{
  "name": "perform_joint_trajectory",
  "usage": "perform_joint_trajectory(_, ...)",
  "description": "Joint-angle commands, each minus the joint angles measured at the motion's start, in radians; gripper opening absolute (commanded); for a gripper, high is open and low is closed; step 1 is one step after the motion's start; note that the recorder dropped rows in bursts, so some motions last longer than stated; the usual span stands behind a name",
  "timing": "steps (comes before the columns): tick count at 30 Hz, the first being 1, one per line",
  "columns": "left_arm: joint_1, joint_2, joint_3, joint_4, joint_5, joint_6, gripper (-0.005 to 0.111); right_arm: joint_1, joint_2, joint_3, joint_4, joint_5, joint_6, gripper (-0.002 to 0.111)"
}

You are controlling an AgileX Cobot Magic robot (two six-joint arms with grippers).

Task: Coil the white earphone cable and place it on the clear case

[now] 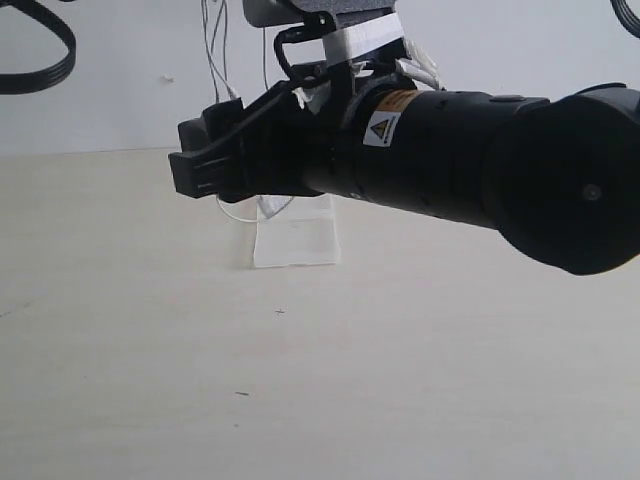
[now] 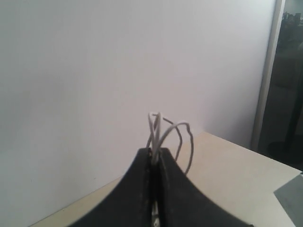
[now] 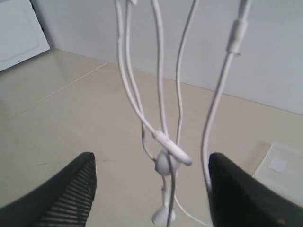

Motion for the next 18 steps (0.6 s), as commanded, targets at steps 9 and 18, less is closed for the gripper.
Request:
perform_joint_trajectory(9, -0.052, -0.001, -0.010, -0.003, -0.016, -0.001, 0.000, 0.001, -0.010, -0.006, -0.006, -0.064, -0.008, 0.065)
perform_joint_trajectory(18, -0.059, -0.003, -0.010, -0.003, -0.035, -0.001, 0.000, 0.001, -0.010, -0.006, 0.012, -0.053, -0.008, 0.051)
